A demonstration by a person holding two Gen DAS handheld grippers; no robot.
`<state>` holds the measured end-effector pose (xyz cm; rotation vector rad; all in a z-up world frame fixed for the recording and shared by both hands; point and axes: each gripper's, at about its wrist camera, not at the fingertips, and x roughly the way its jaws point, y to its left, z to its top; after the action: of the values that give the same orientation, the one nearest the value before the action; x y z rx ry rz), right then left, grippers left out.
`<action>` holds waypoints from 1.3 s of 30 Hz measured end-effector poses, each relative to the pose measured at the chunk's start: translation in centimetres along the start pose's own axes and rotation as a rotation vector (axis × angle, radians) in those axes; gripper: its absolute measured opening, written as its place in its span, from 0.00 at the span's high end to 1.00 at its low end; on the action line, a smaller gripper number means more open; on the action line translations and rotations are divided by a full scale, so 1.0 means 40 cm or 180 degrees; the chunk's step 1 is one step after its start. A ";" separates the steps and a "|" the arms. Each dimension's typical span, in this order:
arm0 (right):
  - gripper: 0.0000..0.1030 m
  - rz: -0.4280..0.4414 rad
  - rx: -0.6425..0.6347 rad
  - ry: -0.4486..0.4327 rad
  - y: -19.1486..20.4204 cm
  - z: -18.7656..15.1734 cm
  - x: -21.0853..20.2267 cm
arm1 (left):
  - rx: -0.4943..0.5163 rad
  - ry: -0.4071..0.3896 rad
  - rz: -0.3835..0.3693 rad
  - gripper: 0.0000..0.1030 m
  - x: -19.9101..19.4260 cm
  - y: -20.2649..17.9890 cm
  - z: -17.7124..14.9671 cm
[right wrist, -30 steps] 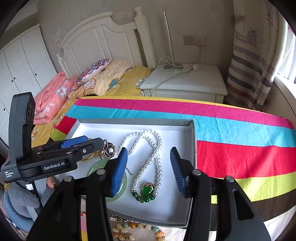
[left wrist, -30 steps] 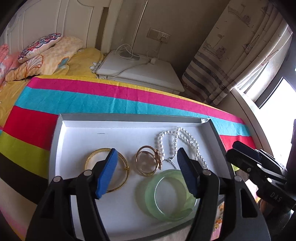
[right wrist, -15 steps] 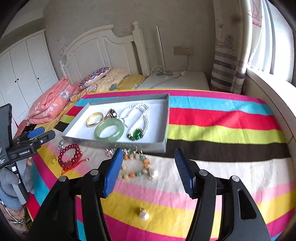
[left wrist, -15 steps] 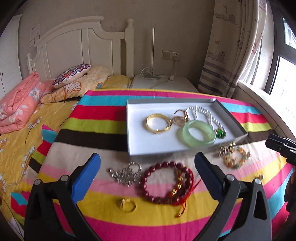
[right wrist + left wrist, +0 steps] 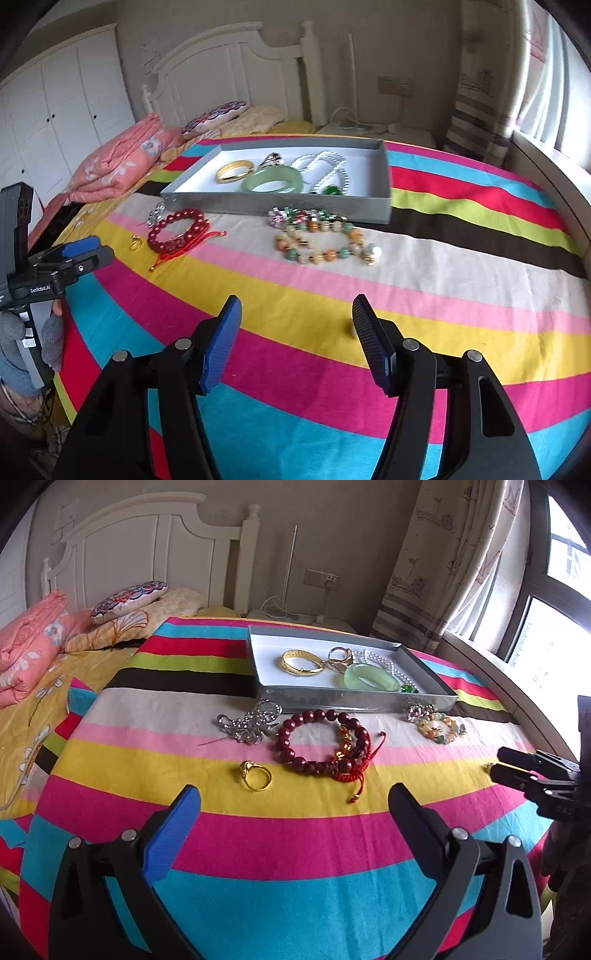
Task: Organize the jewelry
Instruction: 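Grasp the dark red bead bracelet with the right tool and lift it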
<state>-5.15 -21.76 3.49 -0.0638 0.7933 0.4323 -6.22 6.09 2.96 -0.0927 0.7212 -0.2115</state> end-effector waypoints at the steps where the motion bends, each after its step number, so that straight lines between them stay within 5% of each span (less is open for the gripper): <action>1: 0.41 0.0035 -0.0069 0.0035 0.024 0.003 0.013 | 0.0027 -0.0019 -0.0021 0.02 -0.001 -0.006 0.000; 7: 0.41 0.0193 -0.0447 0.0176 0.157 0.024 0.075 | -0.0082 0.0075 -0.0294 0.02 0.020 0.010 0.009; 17: 0.42 0.0308 -0.0736 0.0310 0.278 0.101 0.181 | 0.0002 -0.0343 -0.0546 0.03 -0.040 0.008 -0.009; 21: 0.57 0.0238 -0.0830 0.0408 0.313 0.105 0.217 | 0.0016 -0.0433 -0.0639 0.03 -0.055 0.008 -0.013; 23: 0.72 0.0142 -0.0836 0.0375 0.313 0.099 0.213 | 0.0015 -0.0429 -0.0636 0.03 -0.054 0.006 -0.013; 24: 0.92 0.0079 -0.0852 0.0349 0.311 0.096 0.206 | 0.0015 -0.0432 -0.0640 0.03 -0.054 0.007 -0.012; 25: 0.95 0.0066 -0.0857 0.0286 0.304 0.090 0.192 | 0.0016 -0.0438 -0.0643 0.03 -0.054 0.008 -0.011; 33: 0.99 0.0087 -0.0502 0.0007 0.199 0.058 0.085 | 0.0047 -0.0397 -0.0646 0.03 -0.048 0.002 -0.013; 39: 0.95 0.0486 -0.0194 0.0069 0.161 0.094 0.103 | 0.0042 -0.0376 -0.0640 0.03 -0.045 0.004 -0.014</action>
<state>-2.64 -13.63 3.94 -0.0651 0.8092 0.6012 -7.87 6.62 3.68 -0.1640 0.5926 -0.3997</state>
